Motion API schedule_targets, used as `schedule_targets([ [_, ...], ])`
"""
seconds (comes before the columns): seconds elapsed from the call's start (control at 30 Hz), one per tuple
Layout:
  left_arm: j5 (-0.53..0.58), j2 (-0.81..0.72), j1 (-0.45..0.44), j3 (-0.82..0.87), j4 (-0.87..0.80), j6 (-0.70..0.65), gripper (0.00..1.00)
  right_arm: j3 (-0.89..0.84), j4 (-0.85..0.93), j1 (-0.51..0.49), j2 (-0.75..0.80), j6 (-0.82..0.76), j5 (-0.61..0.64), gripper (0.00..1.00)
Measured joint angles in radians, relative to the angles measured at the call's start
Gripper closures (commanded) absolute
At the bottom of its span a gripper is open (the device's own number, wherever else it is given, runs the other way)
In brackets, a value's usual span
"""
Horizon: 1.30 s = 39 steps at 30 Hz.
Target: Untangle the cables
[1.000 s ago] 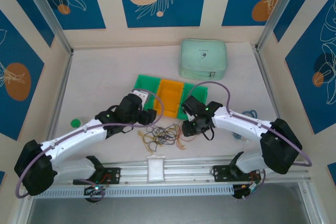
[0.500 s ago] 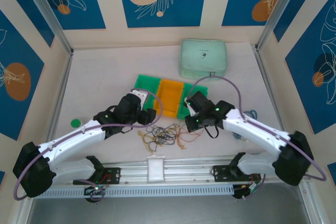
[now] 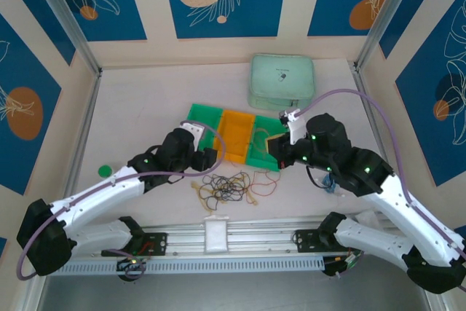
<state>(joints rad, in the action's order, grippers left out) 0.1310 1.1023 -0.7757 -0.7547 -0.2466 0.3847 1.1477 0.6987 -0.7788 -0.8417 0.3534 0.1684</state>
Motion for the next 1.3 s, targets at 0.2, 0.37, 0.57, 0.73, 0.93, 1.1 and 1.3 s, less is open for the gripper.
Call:
schedule_targets([
  [0.2,0.000,-0.015,0.000,0.000,0.004,0.000,0.35,0.093,-0.081,0.000,0.003,-0.036,-0.038,0.96],
  [0.37,0.000,-0.029,0.000,0.000,0.004,0.000,0.35,0.129,-0.116,0.000,-0.011,-0.068,-0.040,0.96],
  [0.57,0.007,-0.055,0.000,0.000,-0.006,0.000,0.34,0.139,-0.108,0.002,-0.066,-0.094,0.044,0.95],
  [0.73,0.024,-0.069,0.000,0.000,-0.016,-0.001,0.34,0.138,-0.061,0.025,-0.126,-0.105,0.183,0.93],
  [0.93,0.031,-0.069,0.000,0.000,-0.031,-0.001,0.34,0.076,-0.023,0.127,-0.198,-0.106,0.259,0.92],
  [1.1,0.031,-0.069,0.000,0.000,-0.031,-0.009,0.34,0.006,-0.026,0.223,-0.267,-0.096,0.217,0.92],
  [1.3,0.031,-0.059,0.000,0.000,-0.031,-0.022,0.33,-0.037,-0.049,0.286,-0.341,-0.076,0.140,0.92],
])
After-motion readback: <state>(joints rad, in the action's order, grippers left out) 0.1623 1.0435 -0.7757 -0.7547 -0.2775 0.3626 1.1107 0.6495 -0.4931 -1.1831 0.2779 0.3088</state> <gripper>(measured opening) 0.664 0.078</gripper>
